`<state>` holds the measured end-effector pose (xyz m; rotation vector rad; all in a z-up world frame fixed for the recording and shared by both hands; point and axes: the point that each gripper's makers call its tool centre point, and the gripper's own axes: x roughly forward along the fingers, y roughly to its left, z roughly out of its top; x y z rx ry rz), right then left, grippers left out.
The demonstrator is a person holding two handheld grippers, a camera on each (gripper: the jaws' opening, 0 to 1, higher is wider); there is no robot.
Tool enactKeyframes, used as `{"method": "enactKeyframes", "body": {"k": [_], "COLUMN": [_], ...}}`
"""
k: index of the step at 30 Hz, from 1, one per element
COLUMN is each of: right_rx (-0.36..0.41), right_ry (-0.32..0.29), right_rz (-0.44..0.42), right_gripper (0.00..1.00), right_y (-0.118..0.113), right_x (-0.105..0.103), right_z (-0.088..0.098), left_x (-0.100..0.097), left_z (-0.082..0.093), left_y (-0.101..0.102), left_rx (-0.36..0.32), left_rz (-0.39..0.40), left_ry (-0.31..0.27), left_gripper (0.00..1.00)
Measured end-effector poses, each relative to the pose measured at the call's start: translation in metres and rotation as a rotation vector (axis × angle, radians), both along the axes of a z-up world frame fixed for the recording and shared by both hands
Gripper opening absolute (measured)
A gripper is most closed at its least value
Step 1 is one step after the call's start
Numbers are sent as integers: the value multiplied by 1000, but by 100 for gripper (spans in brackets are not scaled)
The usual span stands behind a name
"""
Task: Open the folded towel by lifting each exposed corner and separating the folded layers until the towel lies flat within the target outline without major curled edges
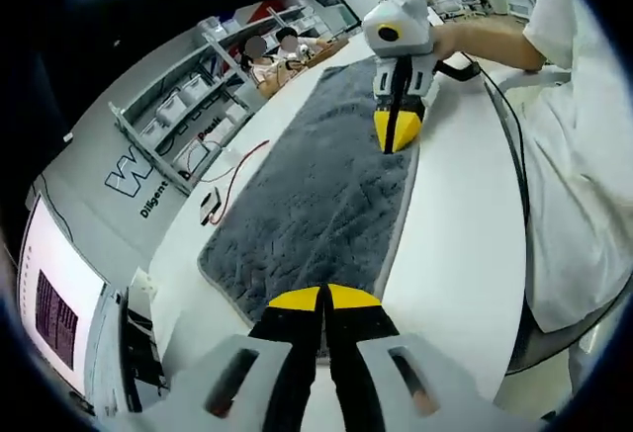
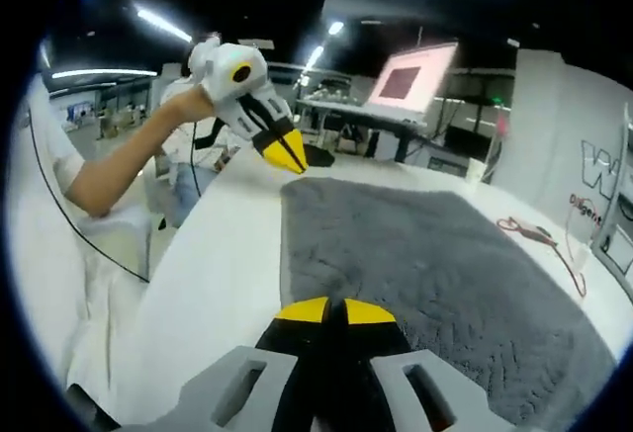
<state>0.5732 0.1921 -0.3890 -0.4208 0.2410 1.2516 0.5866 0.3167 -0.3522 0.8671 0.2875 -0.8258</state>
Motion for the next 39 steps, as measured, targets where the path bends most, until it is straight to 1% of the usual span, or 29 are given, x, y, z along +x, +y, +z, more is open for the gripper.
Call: {"method": "enactKeyframes", "body": {"k": [2, 4, 6, 8, 10, 11, 12, 13, 15, 16, 17, 19, 21, 23, 24, 25, 26, 27, 28, 30, 31, 33, 35, 37, 38, 39], "right_rx": [2, 2, 21, 42, 62, 76, 87, 100, 130, 145, 148, 144, 149, 167, 176, 199, 206, 216, 226, 230, 234, 241, 226, 193, 183, 181], "right_ry": [-26, -56, -50, -19, -36, -43, -43, -42, -41, -47, -53, -71, -83, -72, -64, -36, -28, -27, -40, -56, -61, -56, -56, -88, -93, -84], "right_rz": [-3, -29, -50, -85, -105, -123, -143, -157, -176, -184, -185, -202, -234, -267, -275, -284, -283, -286, -308, -336, -348, -370, -381, -417, -434, -470], "right_gripper": [0, 0, 5, 4, 4, 5, 6, 6, 7, 7, 6, 7, 7, 7, 8, 8, 8, 8, 9, 10, 12, 14, 13, 13, 14, 14], "right_y": [0, -4, -8, -14, -23, -29, -34, -38, -48, -53, -56, -59, -73, -86, -89, -95, -99, -103, -113, -125, -129, -138, -144, -158, -164, -177], "right_x": [1, 8, 12, 17, 24, 28, 33, 36, 35, 27, 26, 36, 38, 42, 43, 43, 43, 43, 44, 46, 47, 46, 45, 50, 52, 55], "right_z": [1, 5, 10, 14, 21, 25, 28, 32, 39, 44, 46, 50, 54, 57, 57, 58, 59, 61, 65, 69, 71, 72, 68, 65, 63, 61], "left_x": [4, 10, 14, 16, 19, 23, 25, 27, 30, 31, 32, 33, 34, 37, 40, 42, 43, 44, 46, 48, 50, 57, 59, 59, 60, 63], "left_z": [-3, -11, -16, -16, -16, -16, -17, -19, -21, -22, -21, -19, -20, -20, -20, -19, -18, -18, -17, -17, -17, -15, -16, -16, -16, -16], "left_y": [-6, -8, -7, -9, -10, -8, -7, -6, -6, -9, -11, -20, -25, -30, -31, -32, -33, -34, -37, -40, -40, -39, -39, -40, -41, -42], "left_rx": [-11, 13, 39, 41, 36, 35, 40, 59, 77, 79, 78, 69, 73, 78, 76, 73, 71, 71, 69, 74, 79, 79, 80, 81, 81, 93], "left_rz": [6, 14, 23, 18, 29, 53, 63, 66, 63, 60, 55, 32, 18, 15, 21, 26, 29, 29, 20, 9, 6, 28, 27, 14, 14, 15], "left_ry": [18, 28, 37, 43, 52, 61, 63, 65, 68, 72, 71, 63, 66, 63, 59, 55, 51, 47, 42, 41, 34, 23, 27, 31, 30, 30], "left_gripper": [1, 1, 1, 1, 1, 1, 1, 2, 3, 3, 3, 3, 3, 7, 10, 13, 15, 17, 17, 18, 20, 25, 24, 23, 24, 24]}}
